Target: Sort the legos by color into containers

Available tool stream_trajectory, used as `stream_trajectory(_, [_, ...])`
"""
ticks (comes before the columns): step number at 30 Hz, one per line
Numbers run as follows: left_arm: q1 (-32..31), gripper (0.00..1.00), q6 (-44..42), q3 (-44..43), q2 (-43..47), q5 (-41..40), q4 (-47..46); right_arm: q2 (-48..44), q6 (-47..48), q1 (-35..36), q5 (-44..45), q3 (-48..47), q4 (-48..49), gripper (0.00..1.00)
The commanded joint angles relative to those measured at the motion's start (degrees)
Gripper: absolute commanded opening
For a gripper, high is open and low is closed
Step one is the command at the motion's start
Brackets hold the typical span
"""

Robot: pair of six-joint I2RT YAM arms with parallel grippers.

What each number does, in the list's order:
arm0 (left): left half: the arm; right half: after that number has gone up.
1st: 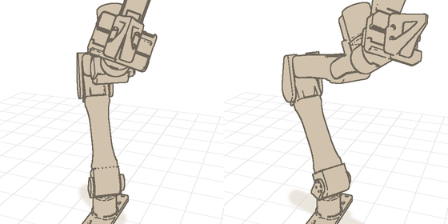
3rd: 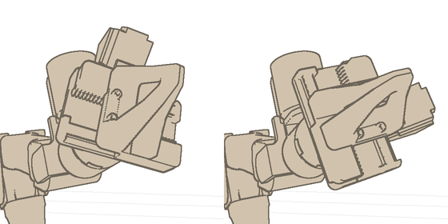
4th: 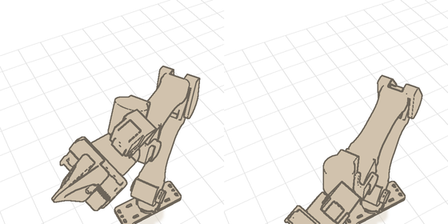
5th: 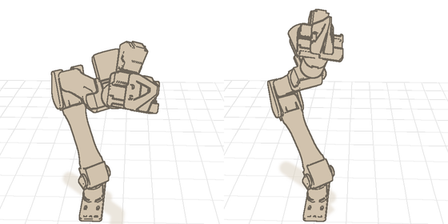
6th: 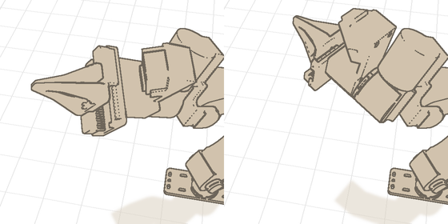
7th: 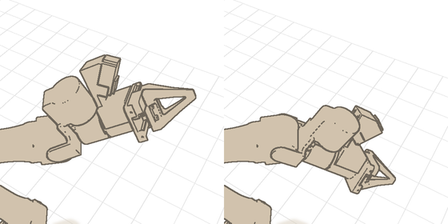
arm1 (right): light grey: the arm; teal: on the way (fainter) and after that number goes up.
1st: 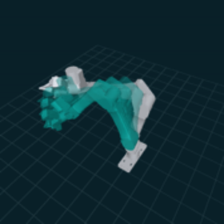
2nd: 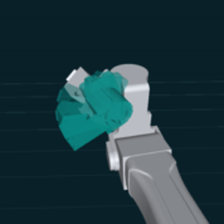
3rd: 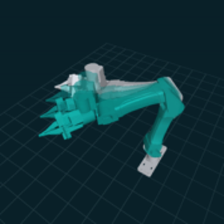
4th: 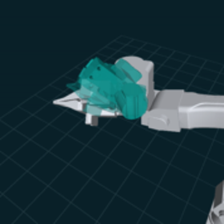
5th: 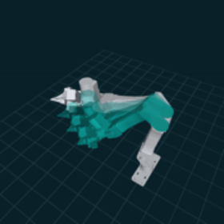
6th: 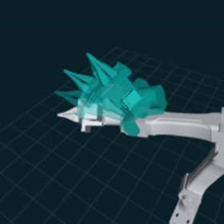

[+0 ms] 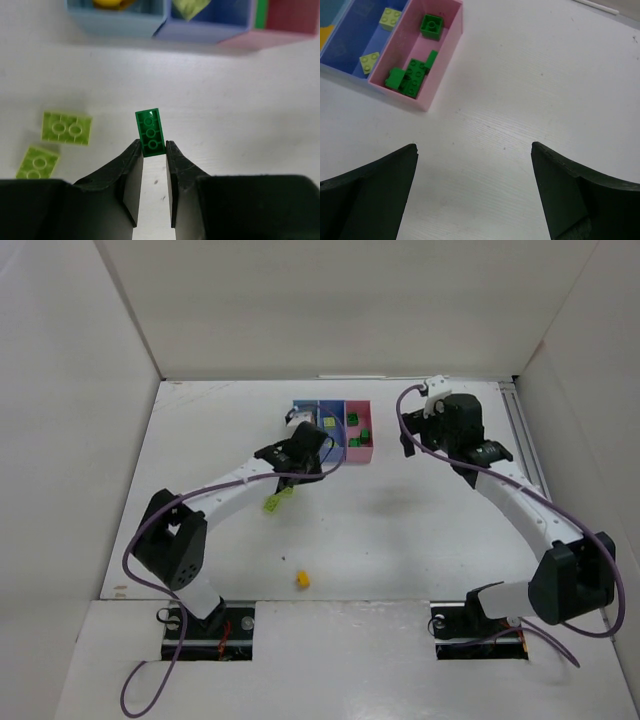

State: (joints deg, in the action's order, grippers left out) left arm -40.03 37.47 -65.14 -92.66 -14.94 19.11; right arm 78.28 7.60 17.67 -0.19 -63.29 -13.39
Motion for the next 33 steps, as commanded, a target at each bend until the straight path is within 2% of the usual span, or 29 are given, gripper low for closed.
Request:
stream_trajectory(1, [2.4,0.09,-7.0,-6.2,3.3,3.7,-6.6,-3.0,-3.0,-2.0,0.9,1.6,1.6,1.00])
stream_trajectory(7, [3.1,0.09,-16.0,-23.3,-8.3,7.5,-8.6,-5.9,-5.6,-5.6,0.9,4.0,1.6,1.00])
stream_trajectory(13, [3.1,0.09,-19.3,-43.7,-23.6,13.7,-5.8,-9.6,-7.2,-9.1,1.5,6.2,1.1,1.00])
stream_trajectory(17, [3.1,0.09,-19.8,-55.0,-32.1,13.5,-1.2,-12.2,-7.2,-11.2,1.0,7.2,0.6,1.00])
stream_trajectory(20, [3.1,0.09,-19.8,-60.7,-36.6,12.2,0.3,-12.7,-7.2,-11.8,0.5,7.2,0.0,1.00])
stream_trajectory(23, [3.1,0.09,-18.6,-61.3,-37.8,11.7,0.8,-13.2,-7.2,-12.4,0.4,7.2,-1.1,1.00])
stream_trajectory(28, [3.1,0.22,-17.9,-58.8,-37.2,11.7,0.2,-14.5,-6.6,-12.9,0.4,7.7,-1.6,1.00])
stream_trajectory(30, [3.1,0.45,-17.9,-58.3,-36.5,11.7,0.2,-14.5,-6.1,-12.9,-0.3,7.7,-1.6,1.00])
stream_trajectory(33, [3.1,0.67,-17.9,-57.6,-35.2,11.7,0.2,-14.5,-4.8,-12.9,-2.5,7.7,-1.6,1.00])
